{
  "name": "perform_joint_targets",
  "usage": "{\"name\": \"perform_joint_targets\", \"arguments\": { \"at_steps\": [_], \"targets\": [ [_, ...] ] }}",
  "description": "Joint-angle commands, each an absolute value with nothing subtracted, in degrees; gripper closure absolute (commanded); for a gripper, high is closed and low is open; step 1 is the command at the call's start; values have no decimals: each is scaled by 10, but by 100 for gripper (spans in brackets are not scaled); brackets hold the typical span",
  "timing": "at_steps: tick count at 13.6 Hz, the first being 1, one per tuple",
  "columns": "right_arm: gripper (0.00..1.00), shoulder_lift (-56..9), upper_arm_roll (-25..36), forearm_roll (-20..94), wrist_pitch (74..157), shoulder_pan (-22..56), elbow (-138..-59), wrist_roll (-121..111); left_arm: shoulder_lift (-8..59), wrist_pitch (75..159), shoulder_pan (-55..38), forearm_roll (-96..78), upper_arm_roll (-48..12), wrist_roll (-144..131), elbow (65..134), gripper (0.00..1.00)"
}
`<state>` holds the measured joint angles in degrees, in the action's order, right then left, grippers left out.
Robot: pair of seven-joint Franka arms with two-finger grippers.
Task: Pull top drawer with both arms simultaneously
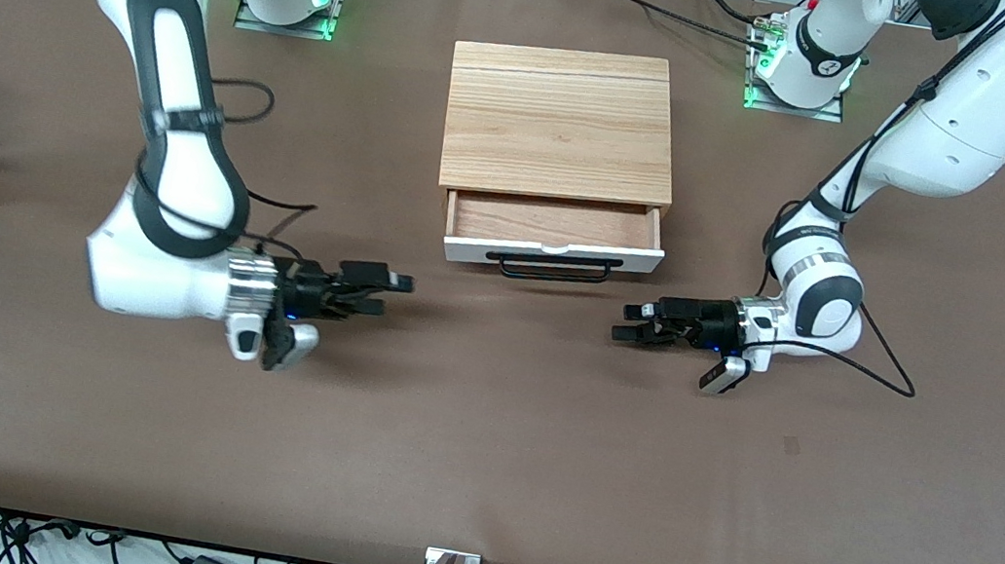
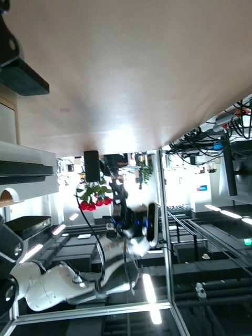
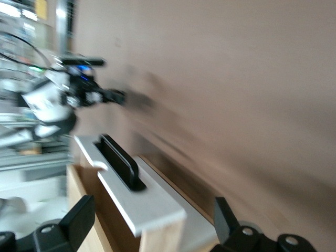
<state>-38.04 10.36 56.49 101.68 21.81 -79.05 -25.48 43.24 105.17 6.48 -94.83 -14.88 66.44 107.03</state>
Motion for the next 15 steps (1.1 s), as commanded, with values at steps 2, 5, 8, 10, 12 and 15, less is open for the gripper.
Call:
{"name": "perform_joint_targets", "arguments": {
  "at_steps": [2, 5, 8, 10, 12, 15],
  "targets": [
    [0, -323, 133, 412, 948, 220, -804, -159, 387, 1051, 90, -818, -138, 577, 1049, 0],
    [0, -283, 164, 316, 891, 221, -804, -107, 341, 1051, 97, -605, -109, 489, 994, 0],
    [0, -252, 177, 199, 867, 229, -802, -35, 298, 1050, 114, -444, -106, 425, 962, 0],
    [0, -233, 178, 136, 869, 228, -802, 16, 285, 1044, 136, -318, -106, 411, 919, 0],
    [0, -210, 183, 96, 873, 231, -794, 64, 265, 988, 148, -223, -106, 393, 868, 0],
    [0, -187, 144, 87, 876, 158, -759, 59, 259, 870, 156, -106, -104, 366, 738, 0]
  ]
}}
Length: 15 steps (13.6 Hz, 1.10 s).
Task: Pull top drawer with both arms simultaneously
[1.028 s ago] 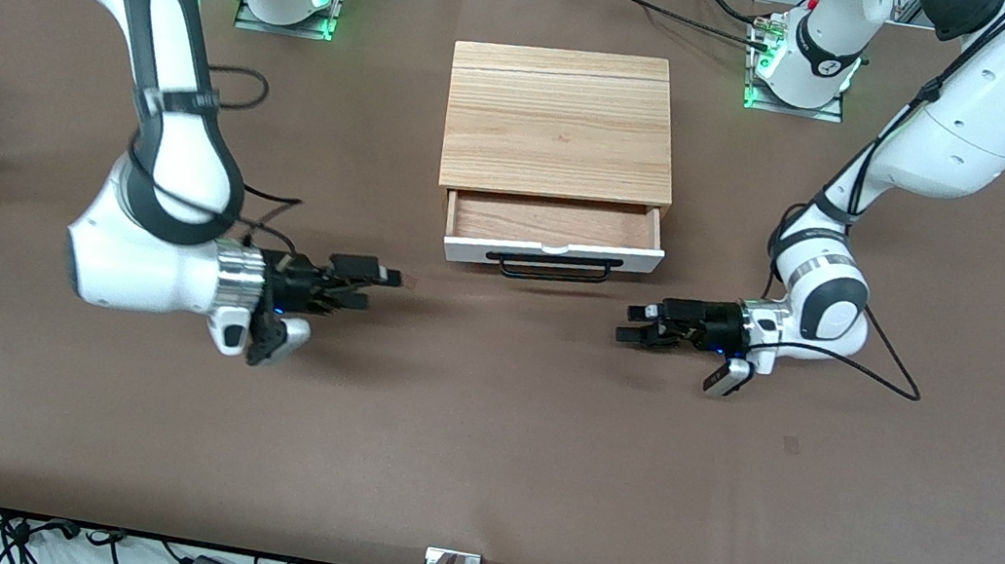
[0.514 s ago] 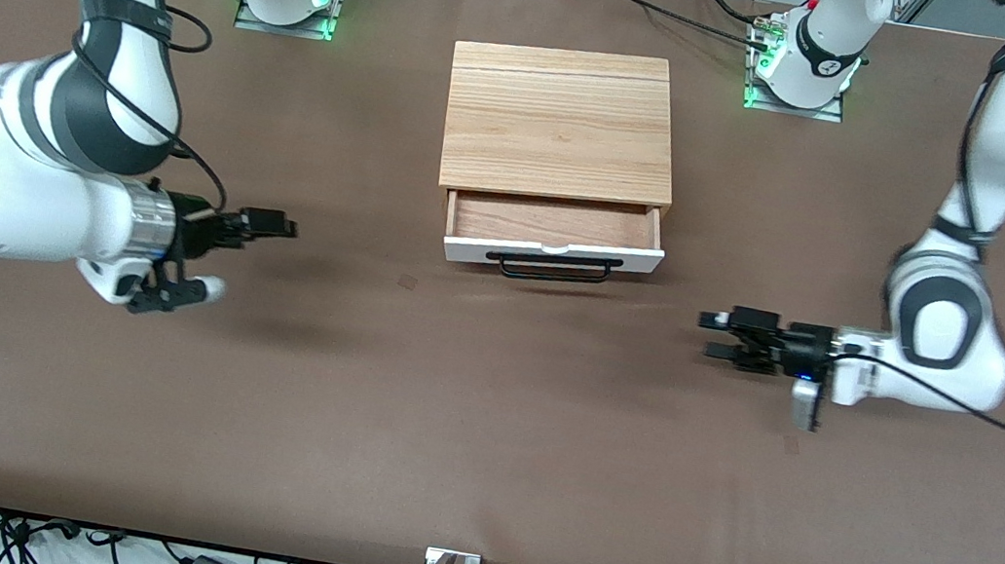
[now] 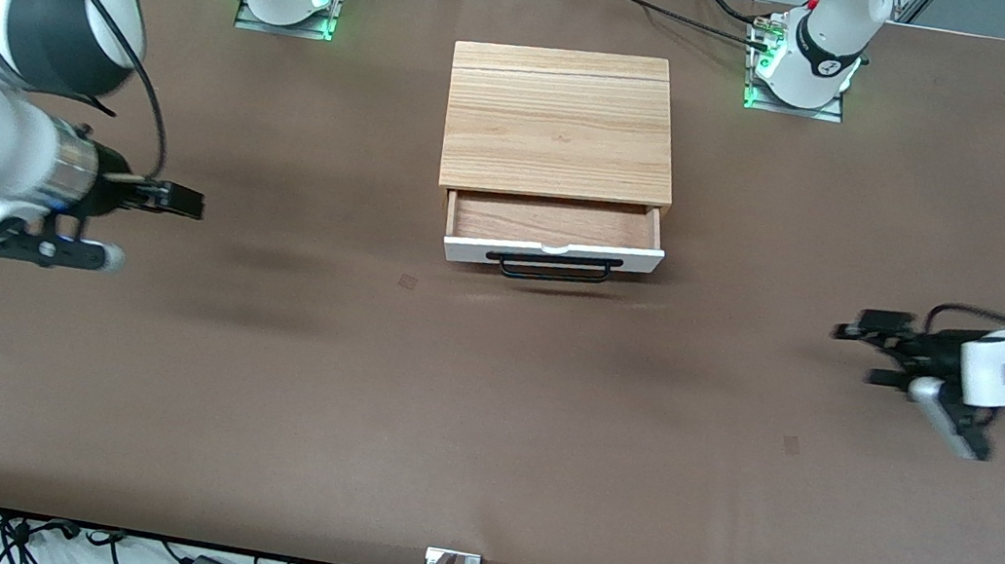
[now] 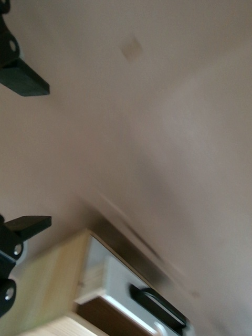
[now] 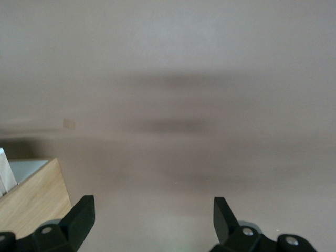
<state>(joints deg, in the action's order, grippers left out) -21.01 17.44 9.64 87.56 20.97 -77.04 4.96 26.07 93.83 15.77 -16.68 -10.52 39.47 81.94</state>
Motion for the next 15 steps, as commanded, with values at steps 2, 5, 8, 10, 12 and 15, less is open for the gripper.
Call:
{"name": "perform_joint_targets", "arguments": {
  "at_steps": [2, 5, 8, 10, 12, 15],
  "targets": [
    [0, -169, 75, 75, 888, 58, -759, 54, 258, 804, 156, -55, -93, 328, 682, 0],
    [0, -156, -40, -15, 891, -47, -759, 32, 243, 792, 155, 41, -98, 323, 642, 0],
    [0, -135, -39, -57, 890, -42, -764, 12, 244, 795, 156, 42, -94, 323, 628, 0],
    [0, -134, 14, -49, 889, -10, -765, -18, 244, 795, 156, 39, -94, 320, 627, 0],
    [0, -131, 19, -48, 884, -4, -766, -13, 243, 794, 156, 40, -98, 318, 626, 0],
    [0, -113, 7, -23, 889, -19, -790, -11, 243, 795, 153, 39, -100, 319, 624, 0]
  ]
}}
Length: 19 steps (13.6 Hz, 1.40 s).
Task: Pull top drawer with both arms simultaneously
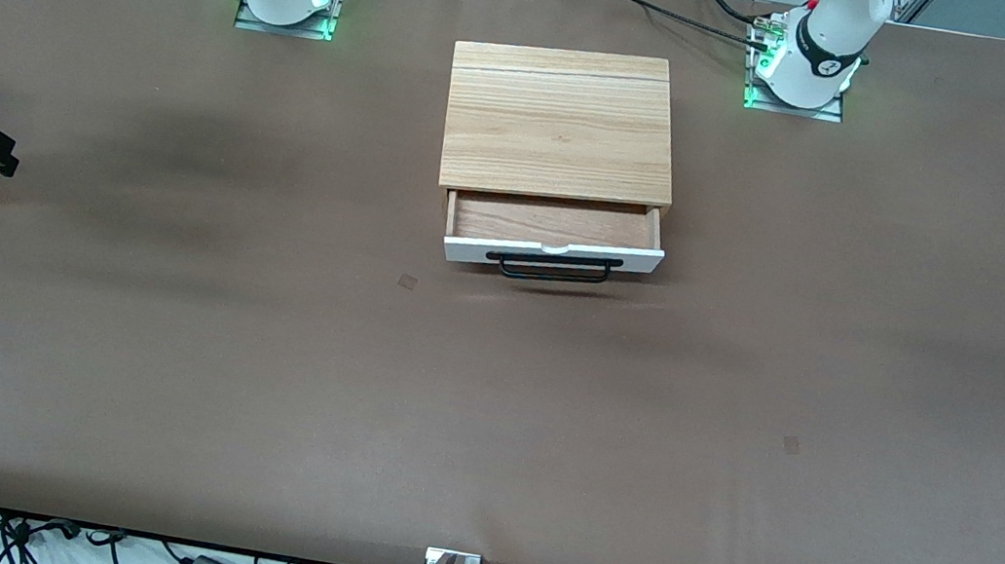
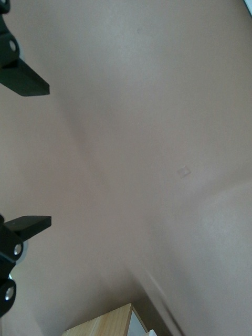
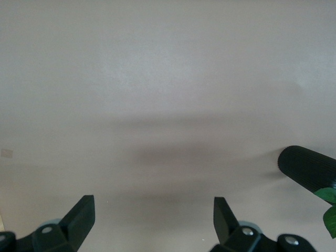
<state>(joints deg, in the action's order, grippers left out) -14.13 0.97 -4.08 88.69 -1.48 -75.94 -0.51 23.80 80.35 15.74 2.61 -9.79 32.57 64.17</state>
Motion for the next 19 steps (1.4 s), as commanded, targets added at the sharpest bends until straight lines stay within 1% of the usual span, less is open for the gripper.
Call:
{"name": "perform_joint_targets", "arguments": {
  "at_steps": [1, 2, 4, 6, 7, 8, 9, 10, 12, 14, 15, 16, 17, 18, 19],
  "targets": [
    [0, -103, 7, -18, 889, -19, -806, -11, 243, 792, 154, 38, -99, 322, 625, 0],
    [0, -87, 8, -14, 892, -19, -827, -11, 243, 791, 155, 36, -100, 323, 625, 0],
    [0, -38, 9, -15, 905, -19, -895, -11, 236, 791, 155, 19, -98, 319, 625, 0],
    [0, 10, 8, -16, 941, -18, -965, -11, 235, 794, 152, 22, -101, 318, 625, 0],
    [0, 28, 8, -16, 962, -18, -995, -11, 222, 795, 154, 21, -99, 316, 635, 0],
    [0, 34, 8, -15, 974, -18, -1008, -11, 208, 798, 156, 18, -98, 310, 660, 0],
    [0, 33, 8, -15, 975, -18, -1005, -11, 181, 799, 156, 17, -95, 293, 686, 0],
    [0, 32, 8, -15, 976, -18, -1000, -11, 170, 807, 157, 13, -95, 253, 712, 0],
    [0, 26, 8, -13, 998, -19, -997, -11, 127, 821, 151, 14, -100, 159, 768, 0],
    [0, 25, 7, -7, 996, -18, -994, -17, 85, 847, 152, 13, -109, 144, 829, 0],
    [0, 26, 7, -9, 994, -17, -993, -20, 53, 857, 150, 13, -107, 143, 873, 0],
    [0, 26, 8, -9, 994, -18, -993, -22, 7, 883, 141, 13, -104, 142, 932, 0],
    [0, 27, 11, -8, 994, -18, -993, -22, -28, 919, 126, 13, -98, 140, 981, 0],
    [0, 29, 11, -8, 994, -18, -993, -21, -39, 934, 109, 13, -81, 129, 1000, 0],
    [0, 29, 9, -7, 994, -18, -993, -21, -40, 935, 76, 13, -56, 102, 1004, 0]
  ]
}}
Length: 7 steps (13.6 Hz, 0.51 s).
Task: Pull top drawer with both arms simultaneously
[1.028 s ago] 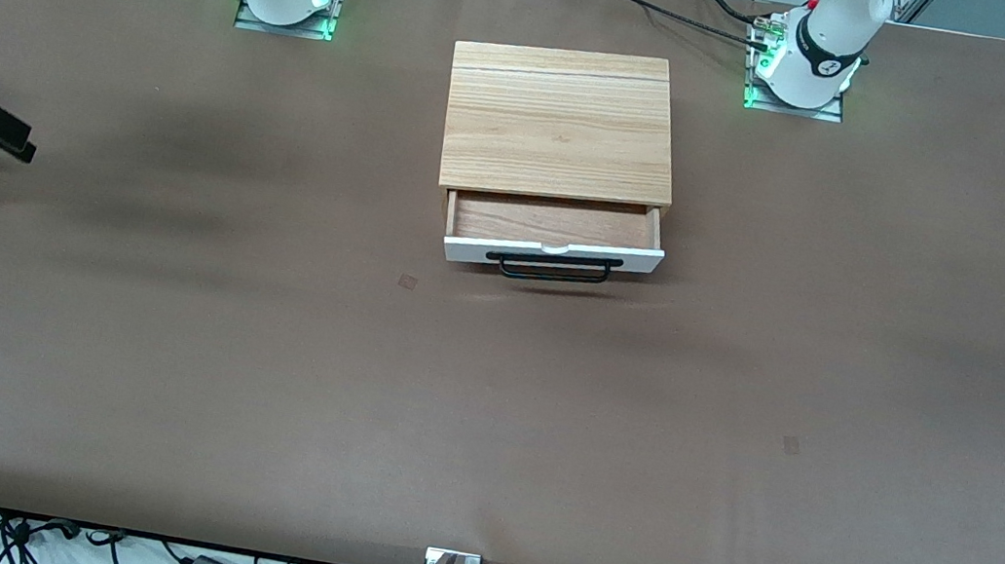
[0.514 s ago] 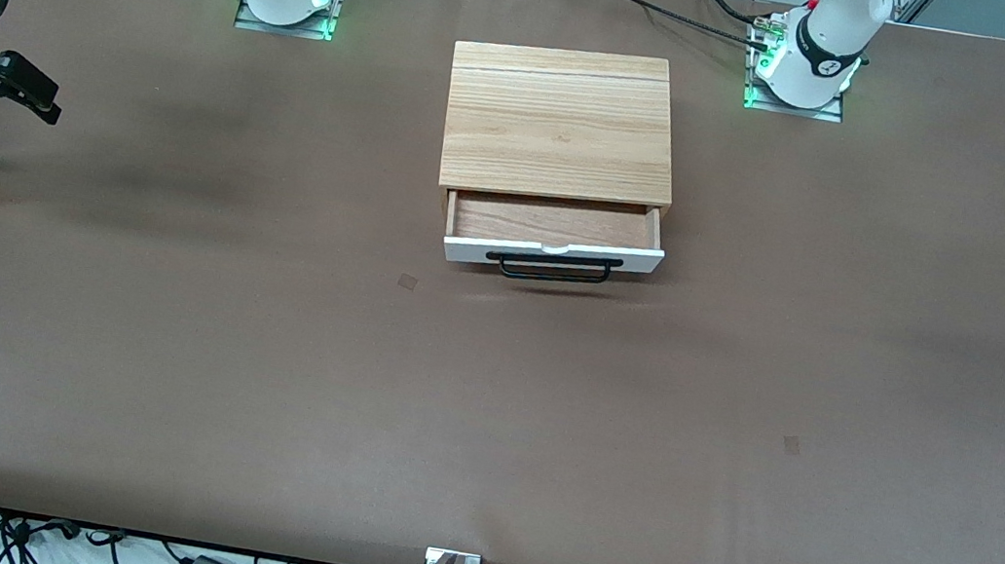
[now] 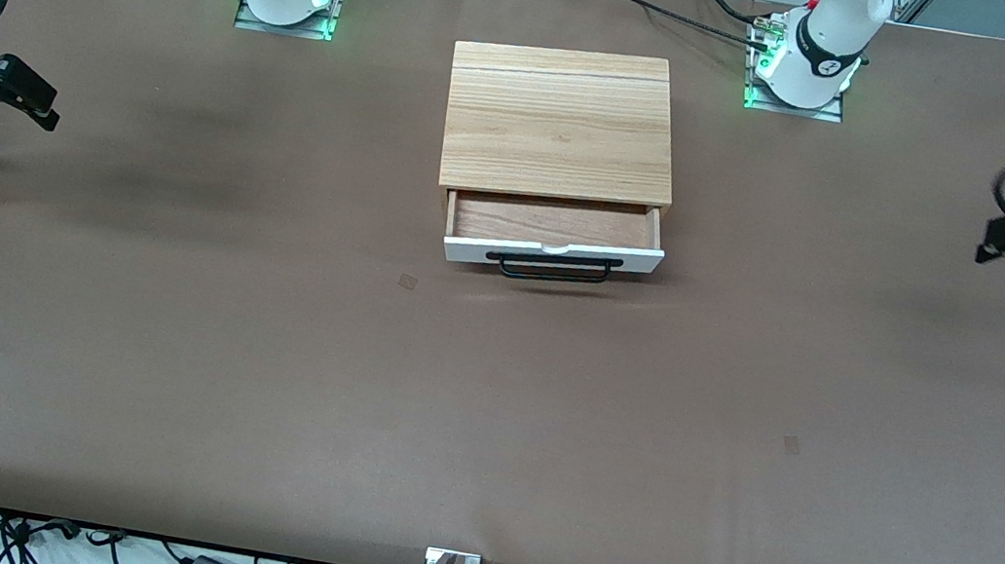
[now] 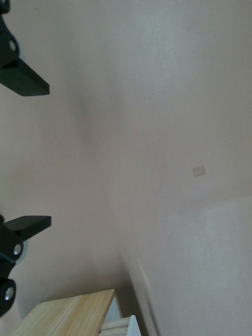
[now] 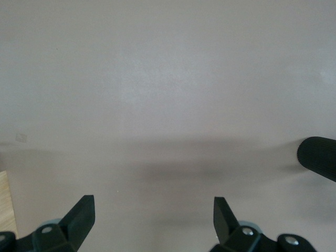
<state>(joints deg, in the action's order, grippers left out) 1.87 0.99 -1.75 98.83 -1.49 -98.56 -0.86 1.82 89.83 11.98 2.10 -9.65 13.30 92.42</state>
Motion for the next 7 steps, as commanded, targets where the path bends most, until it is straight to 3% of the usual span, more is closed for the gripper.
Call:
{"name": "perform_joint_targets", "arguments": {
  "at_steps": [1, 7],
  "targets": [
    [0, 29, 8, -8, 994, -18, -992, -21, -40, 934, 36, 13, -27, 55, 1004, 0],
    [0, 29, 7, -10, 995, -18, -988, -22, -20, 947, 22, 18, -12, 18, 977, 0]
  ]
}}
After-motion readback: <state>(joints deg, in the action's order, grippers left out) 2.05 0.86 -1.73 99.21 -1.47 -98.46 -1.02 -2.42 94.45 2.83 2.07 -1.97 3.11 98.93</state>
